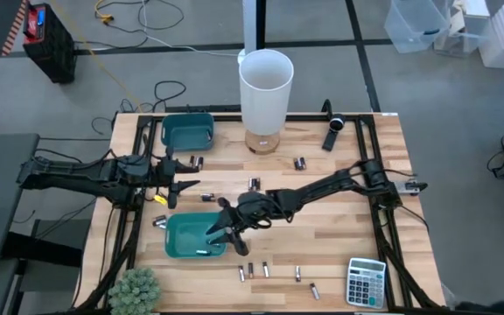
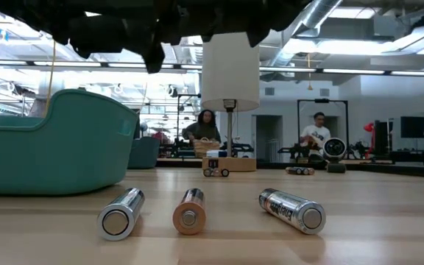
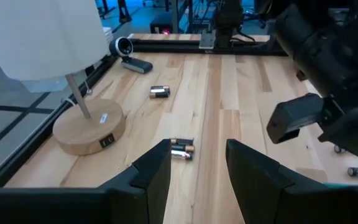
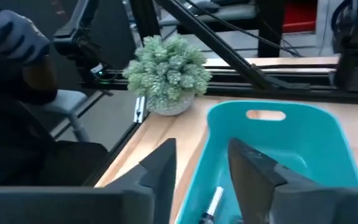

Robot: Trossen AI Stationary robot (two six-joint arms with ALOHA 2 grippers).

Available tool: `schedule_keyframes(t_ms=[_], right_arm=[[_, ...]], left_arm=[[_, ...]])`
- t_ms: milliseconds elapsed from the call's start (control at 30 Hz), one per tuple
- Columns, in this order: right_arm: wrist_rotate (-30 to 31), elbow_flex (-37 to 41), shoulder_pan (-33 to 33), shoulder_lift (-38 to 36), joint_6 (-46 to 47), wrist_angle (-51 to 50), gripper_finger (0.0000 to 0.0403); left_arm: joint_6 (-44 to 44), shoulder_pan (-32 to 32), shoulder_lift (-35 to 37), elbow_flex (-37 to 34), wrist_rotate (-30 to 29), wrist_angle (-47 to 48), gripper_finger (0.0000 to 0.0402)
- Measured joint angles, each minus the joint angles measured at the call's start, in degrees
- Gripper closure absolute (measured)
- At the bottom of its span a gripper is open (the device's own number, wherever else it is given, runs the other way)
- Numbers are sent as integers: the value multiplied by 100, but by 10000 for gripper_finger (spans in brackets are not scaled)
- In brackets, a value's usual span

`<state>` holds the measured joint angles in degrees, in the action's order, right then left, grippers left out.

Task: Sort batteries
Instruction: Put the black battery into the blue bin

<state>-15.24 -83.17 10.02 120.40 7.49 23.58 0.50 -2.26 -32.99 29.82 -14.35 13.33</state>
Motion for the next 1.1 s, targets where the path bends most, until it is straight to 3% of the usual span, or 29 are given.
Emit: schedule_keyframes(t_ms=[300, 533, 667, 800, 967, 1100], right_arm=[[-2, -3, -28, -408, -922, -307, 218], [357, -3, -87, -1006, -1534, -987, 222], [550, 201, -107, -1369, -1860, -966, 222], [861, 852, -262, -1790, -1912, -820, 222], [1053, 2166, -619, -2416, -1659, 193, 222], [1052, 3112, -951, -2923, -1316, 826, 222]], left_arm=[[153, -2, 0, 0, -65, 203, 254], [515, -2, -14, 46, -939, 801, 254], [947, -2, -166, 164, -1152, 1437, 254], [1200, 0, -434, 244, -1206, 1836, 254], [1281, 48, -853, 337, -1201, 2446, 254], [1295, 240, -1266, 548, -861, 2670, 254]])
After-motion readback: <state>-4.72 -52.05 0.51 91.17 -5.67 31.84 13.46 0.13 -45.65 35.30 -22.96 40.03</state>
